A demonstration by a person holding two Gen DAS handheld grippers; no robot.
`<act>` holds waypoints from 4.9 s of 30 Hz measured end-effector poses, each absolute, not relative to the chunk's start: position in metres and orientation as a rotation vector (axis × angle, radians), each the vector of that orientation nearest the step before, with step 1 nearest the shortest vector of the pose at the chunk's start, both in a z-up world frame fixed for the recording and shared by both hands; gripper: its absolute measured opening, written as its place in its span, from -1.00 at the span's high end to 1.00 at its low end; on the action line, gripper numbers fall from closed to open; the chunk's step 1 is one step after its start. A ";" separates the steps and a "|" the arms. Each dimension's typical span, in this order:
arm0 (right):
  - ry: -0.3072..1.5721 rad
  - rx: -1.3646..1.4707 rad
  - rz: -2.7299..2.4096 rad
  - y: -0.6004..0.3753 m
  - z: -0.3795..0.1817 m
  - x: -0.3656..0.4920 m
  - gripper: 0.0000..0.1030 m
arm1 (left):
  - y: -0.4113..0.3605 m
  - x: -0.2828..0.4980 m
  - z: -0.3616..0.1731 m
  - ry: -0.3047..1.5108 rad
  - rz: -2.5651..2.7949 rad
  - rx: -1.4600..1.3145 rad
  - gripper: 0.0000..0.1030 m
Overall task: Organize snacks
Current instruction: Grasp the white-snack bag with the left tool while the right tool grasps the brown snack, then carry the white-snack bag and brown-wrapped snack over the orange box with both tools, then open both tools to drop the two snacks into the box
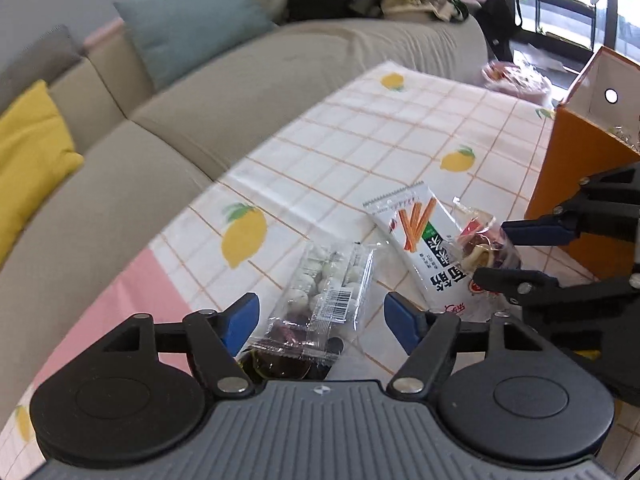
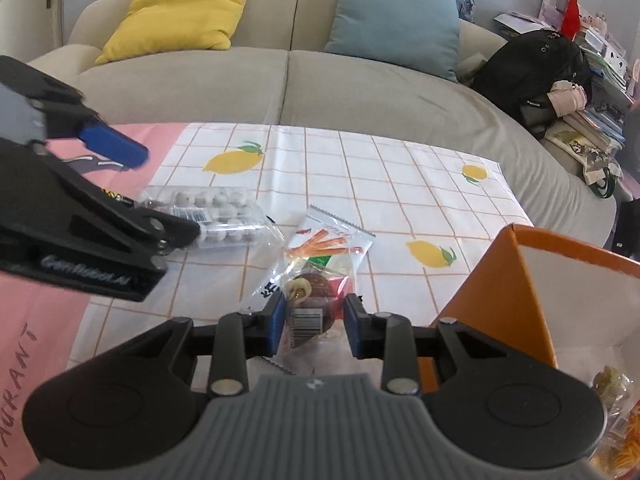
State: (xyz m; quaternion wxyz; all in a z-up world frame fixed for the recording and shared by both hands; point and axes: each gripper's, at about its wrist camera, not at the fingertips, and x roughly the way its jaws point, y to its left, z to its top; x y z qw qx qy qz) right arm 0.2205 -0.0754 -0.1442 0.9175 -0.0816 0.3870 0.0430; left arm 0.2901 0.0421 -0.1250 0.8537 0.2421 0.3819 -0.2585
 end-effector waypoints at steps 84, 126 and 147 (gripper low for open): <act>0.751 -0.141 0.046 -0.314 0.001 0.079 0.49 | -0.162 0.144 0.005 0.784 -0.703 0.087 -0.17; 1.006 -0.473 0.063 -0.318 -0.100 0.195 0.46 | -0.201 0.216 -0.083 1.019 -0.572 0.311 -0.41; 0.999 -0.475 0.027 -0.300 -0.077 0.189 -0.12 | -0.161 0.188 -0.035 0.906 -0.510 0.330 -0.53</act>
